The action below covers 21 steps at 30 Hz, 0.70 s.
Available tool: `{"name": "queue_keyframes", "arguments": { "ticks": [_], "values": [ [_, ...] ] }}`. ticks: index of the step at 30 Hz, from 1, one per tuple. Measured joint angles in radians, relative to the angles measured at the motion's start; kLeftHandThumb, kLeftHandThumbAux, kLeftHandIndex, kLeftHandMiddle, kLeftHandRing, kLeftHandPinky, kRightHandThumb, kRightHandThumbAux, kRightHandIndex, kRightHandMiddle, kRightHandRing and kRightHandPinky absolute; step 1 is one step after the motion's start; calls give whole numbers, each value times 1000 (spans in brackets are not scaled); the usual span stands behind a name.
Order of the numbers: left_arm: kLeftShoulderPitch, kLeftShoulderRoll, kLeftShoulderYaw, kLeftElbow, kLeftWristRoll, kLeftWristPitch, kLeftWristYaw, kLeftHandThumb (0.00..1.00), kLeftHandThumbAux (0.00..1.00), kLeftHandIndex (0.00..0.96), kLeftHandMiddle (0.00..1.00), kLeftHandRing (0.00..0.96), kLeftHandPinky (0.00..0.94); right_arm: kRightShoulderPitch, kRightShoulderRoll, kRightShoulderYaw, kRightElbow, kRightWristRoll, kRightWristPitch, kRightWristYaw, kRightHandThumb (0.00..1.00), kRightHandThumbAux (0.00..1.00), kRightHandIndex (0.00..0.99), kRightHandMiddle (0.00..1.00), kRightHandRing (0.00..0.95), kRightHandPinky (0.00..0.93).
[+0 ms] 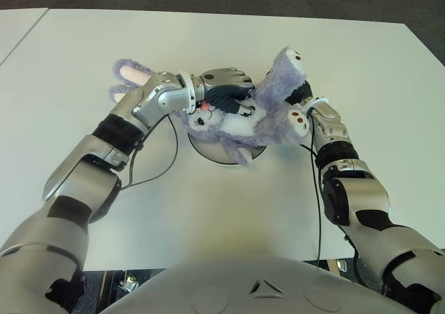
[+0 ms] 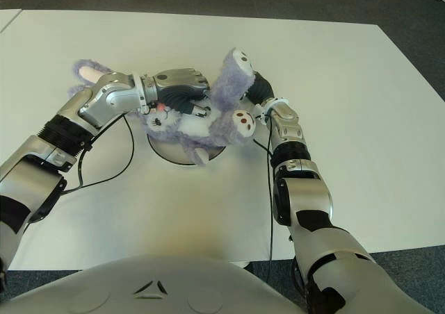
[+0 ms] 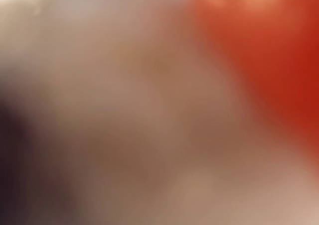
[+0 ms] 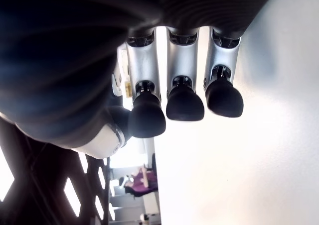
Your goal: Put the doll into the plate.
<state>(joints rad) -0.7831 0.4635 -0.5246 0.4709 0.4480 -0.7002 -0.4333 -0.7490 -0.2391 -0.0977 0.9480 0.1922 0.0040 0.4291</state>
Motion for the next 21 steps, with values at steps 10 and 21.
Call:
{"name": "queue_keyframes", "arguments": {
  "ticks": [10,21],
  "values": [
    [34,25,45,-47,-87,4,-69,623,173,0,0,0,2,15,8,0,-50,0,38,-37,694,723,439,785,773,769],
    [65,39,98,-101,-156,43,-126,728,194,0,0,0,0,20,4,-1,-62,0,54,-33,692,725,439,804,791,789]
  ]
}}
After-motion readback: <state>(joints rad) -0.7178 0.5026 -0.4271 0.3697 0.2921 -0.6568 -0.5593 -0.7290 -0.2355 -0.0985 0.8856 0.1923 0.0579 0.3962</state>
